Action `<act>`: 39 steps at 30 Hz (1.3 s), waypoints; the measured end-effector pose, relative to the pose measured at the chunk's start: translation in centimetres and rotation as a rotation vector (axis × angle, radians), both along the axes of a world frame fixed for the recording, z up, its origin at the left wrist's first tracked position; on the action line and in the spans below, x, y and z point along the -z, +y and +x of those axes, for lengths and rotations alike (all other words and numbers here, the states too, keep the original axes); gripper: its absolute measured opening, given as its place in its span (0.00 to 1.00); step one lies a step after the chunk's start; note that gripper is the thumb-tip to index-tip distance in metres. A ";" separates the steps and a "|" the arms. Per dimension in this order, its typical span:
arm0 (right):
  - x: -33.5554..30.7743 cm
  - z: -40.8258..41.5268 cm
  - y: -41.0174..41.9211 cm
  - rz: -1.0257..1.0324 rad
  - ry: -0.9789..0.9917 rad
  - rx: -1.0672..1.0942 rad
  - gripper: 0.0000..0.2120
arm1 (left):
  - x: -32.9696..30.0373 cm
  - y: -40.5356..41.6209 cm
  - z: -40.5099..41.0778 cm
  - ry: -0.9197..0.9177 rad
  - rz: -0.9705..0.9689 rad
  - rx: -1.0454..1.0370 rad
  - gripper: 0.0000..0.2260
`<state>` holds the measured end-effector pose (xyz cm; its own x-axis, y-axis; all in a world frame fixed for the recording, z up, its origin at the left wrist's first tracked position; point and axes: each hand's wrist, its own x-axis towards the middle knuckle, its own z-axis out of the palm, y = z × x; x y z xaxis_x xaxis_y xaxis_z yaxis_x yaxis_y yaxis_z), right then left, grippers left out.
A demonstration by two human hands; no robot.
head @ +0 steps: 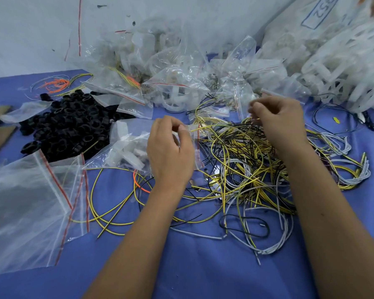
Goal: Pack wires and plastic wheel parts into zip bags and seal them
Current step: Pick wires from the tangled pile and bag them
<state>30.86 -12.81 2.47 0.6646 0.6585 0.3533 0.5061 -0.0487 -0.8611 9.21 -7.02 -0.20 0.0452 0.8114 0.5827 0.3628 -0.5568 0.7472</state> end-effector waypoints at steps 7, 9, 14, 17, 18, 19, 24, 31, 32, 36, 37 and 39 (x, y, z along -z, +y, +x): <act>0.3 0.8 -0.8 -0.398 -0.338 0.102 0.09 | -0.4 -0.9 0.5 0.099 0.137 0.236 0.04; 0.5 0.5 -0.5 -0.537 -0.427 0.016 0.16 | -0.5 -1.5 0.9 0.213 0.194 0.398 0.07; 0.6 0.5 -0.5 -0.434 -0.396 -0.010 0.13 | 0.3 -3.1 2.1 0.616 0.213 0.695 0.27; 0.7 0.4 -0.5 -0.390 -0.360 0.021 0.10 | 0.8 -3.1 2.1 0.652 0.161 0.678 0.25; 0.8 0.4 -0.5 -0.381 -0.352 0.031 0.08 | 0.8 -3.0 2.1 0.630 0.155 0.670 0.22; 0.7 0.4 -0.6 -0.371 -0.342 0.043 0.07 | 0.7 -2.9 2.0 0.613 0.148 0.664 0.19; 0.5 0.4 -0.7 -0.335 -0.320 0.102 0.03 | 0.5 -2.5 1.6 0.584 0.115 0.623 0.11; -0.2 0.8 -0.8 -0.179 -0.221 0.121 0.08 | 0.5 -2.0 1.2 0.462 -0.005 0.617 0.10; -0.4 0.9 -0.9 -0.140 -0.205 0.138 0.07 | 0.5 -2.0 1.2 0.449 -0.005 0.612 0.09; -1.1 1.3 -1.2 -0.057 -0.112 0.145 0.08 | 0.6 -1.8 1.2 0.401 0.001 0.592 0.05; -1.1 1.4 -1.3 -0.058 -0.102 0.130 0.08 | 0.5 -1.8 1.2 0.382 0.013 0.576 0.04; -1.2 1.6 -1.7 -0.056 -0.098 0.083 0.08 | 0.2 -2.0 1.3 0.331 0.056 0.525 0.05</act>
<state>32.44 -14.53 3.66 0.6815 0.6232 0.3836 0.5801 -0.1405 -0.8023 10.53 -8.98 -0.37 0.6149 0.6009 0.5107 0.2375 -0.7586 0.6067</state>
